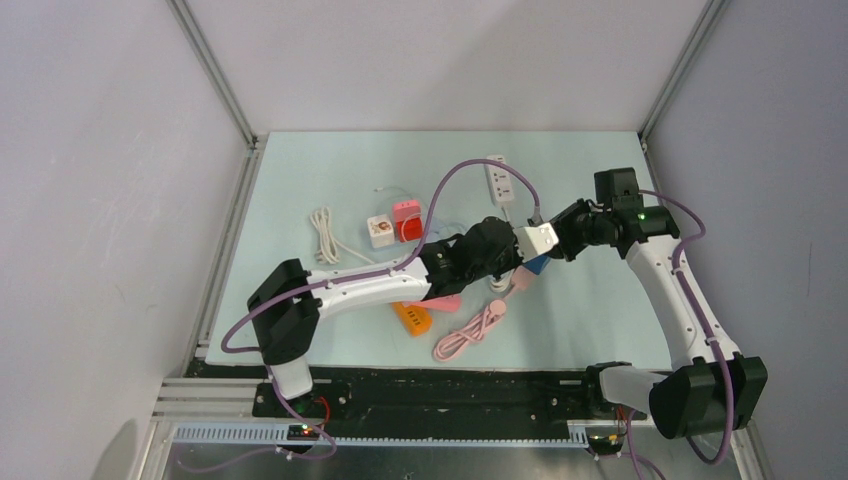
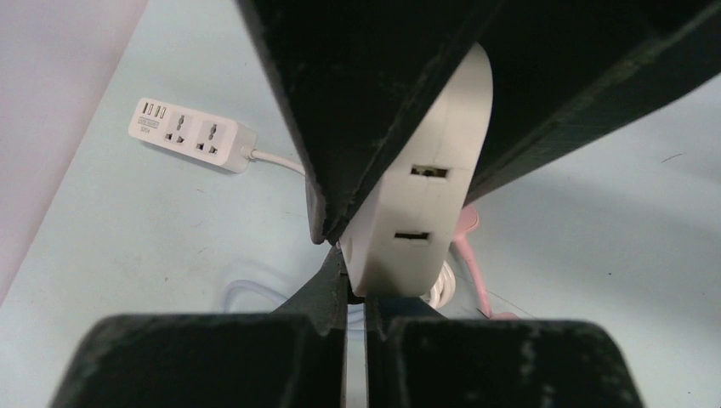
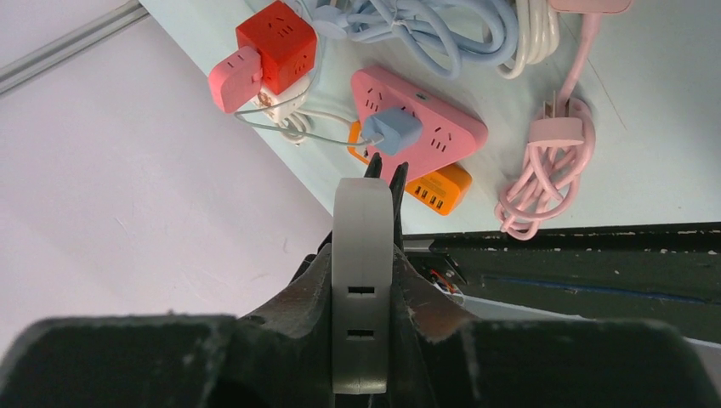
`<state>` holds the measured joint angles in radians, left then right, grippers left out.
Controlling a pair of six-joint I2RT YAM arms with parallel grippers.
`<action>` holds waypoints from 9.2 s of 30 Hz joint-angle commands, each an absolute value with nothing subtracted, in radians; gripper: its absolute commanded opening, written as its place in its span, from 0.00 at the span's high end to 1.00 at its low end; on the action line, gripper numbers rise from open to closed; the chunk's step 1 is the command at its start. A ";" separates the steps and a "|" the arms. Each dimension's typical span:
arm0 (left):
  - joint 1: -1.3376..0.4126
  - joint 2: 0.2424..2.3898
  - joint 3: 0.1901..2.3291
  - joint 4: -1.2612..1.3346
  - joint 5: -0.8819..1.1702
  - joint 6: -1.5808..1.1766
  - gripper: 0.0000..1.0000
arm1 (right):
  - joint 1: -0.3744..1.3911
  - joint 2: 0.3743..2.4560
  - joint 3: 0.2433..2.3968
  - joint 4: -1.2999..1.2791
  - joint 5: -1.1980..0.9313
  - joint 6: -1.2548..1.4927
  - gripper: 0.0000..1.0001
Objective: Insert the plug
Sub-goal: Adjust the plug, then insert the plug into the socket.
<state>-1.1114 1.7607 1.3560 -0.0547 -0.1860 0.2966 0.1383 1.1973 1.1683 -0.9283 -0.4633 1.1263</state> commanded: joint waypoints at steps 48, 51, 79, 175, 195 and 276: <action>-0.785 2.056 1.597 0.006 0.495 -0.583 0.44 | 0.280 1.671 1.593 -1.169 0.267 0.864 1.00; -0.784 2.087 1.603 0.012 0.531 -0.592 0.49 | 0.284 1.698 1.604 -1.190 0.266 0.876 1.00; -0.786 2.184 1.626 0.035 0.512 -0.635 0.61 | 0.314 1.750 1.519 -1.129 0.274 0.894 1.00; -0.806 2.236 1.641 0.035 0.582 -0.660 0.96 | 0.340 1.459 0.984 -0.821 0.217 0.952 1.00; -0.819 2.267 1.659 0.026 0.581 -0.665 0.95 | 0.285 1.313 0.935 -0.791 0.162 0.896 1.00; -0.861 2.309 1.680 -0.098 0.623 -0.600 0.87 | 0.036 1.372 0.676 -0.746 -0.041 0.580 1.00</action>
<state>-0.8169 2.2536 1.6779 -0.0082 0.6491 -0.6460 -0.0063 1.3128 0.8120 -0.4732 -0.3653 0.6880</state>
